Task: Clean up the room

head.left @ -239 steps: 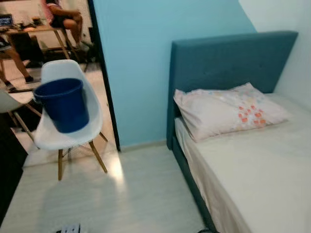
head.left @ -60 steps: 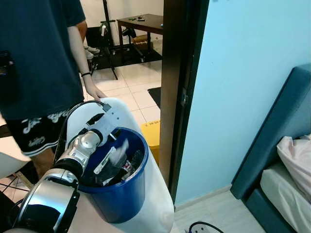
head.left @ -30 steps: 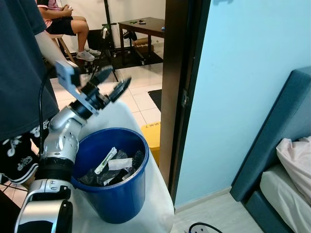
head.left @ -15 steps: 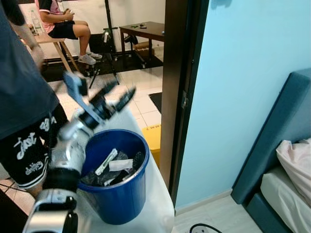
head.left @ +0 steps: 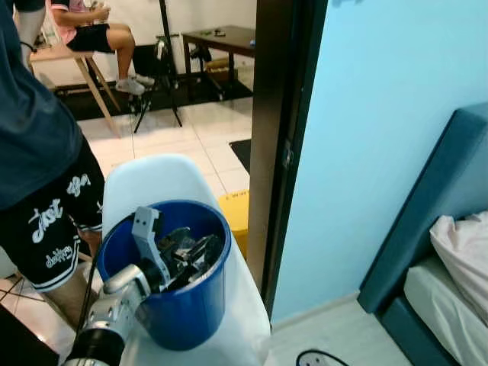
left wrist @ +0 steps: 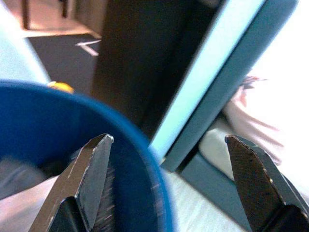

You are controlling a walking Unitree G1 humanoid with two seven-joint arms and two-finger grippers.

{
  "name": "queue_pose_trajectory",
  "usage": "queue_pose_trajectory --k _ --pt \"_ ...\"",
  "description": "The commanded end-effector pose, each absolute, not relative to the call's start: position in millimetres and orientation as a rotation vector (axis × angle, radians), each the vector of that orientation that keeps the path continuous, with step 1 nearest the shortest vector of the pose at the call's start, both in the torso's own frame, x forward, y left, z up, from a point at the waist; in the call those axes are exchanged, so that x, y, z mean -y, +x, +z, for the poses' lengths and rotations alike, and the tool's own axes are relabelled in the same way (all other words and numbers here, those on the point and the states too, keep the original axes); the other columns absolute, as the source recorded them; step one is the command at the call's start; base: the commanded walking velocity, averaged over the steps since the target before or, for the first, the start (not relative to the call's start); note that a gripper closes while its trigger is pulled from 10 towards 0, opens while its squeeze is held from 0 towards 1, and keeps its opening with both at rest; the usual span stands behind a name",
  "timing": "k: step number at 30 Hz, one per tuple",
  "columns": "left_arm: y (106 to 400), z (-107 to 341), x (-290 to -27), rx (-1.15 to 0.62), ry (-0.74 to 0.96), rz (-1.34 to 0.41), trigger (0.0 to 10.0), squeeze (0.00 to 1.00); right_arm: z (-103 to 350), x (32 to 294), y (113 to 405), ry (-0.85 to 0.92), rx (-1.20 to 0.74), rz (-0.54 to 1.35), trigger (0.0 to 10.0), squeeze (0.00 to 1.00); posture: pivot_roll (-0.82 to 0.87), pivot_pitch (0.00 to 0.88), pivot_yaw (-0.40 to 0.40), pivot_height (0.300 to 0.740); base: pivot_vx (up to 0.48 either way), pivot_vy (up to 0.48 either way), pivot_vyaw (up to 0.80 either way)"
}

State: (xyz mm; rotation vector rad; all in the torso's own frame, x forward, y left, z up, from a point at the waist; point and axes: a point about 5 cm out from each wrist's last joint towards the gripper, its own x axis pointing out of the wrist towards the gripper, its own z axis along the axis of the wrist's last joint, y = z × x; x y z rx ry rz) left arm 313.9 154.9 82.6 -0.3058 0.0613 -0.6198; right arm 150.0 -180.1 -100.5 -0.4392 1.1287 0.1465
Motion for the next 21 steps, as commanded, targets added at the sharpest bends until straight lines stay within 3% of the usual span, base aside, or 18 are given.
queue_pose_trajectory --k 1,14,17,21 --pt "320.7 95.9 -149.6 -0.008 -0.306 -0.642 10.0 0.0 -101.7 181.9 146.4 -0.455 -1.143 0.143 10.0 0.0 -0.09 0.0 -0.023 0.706 -0.315 0.0 0.0" --pt "326.7 125.4 -132.3 0.103 -0.319 -0.714 10.0 0.0 -100.0 182.6 149.7 -0.452 -1.11 0.087 10.0 0.0 -0.09 0.0 -0.021 0.706 -0.326 0.0 0.0" --pt "324.6 126.2 -128.8 0.109 -0.319 -0.73 10.0 0.0 -86.4 225.1 166.4 -0.485 -1.084 0.044 10.0 0.0 -0.08 0.0 -0.026 0.706 -0.33 0.0 0.0" --pt "322.0 117.9 -131.4 0.082 -0.329 -0.708 10.0 0.0 -85.0 230.7 166.9 -0.489 -1.092 0.048 10.0 0.0 -0.07 0.0 -0.03 0.706 -0.329 0.0 0.0"
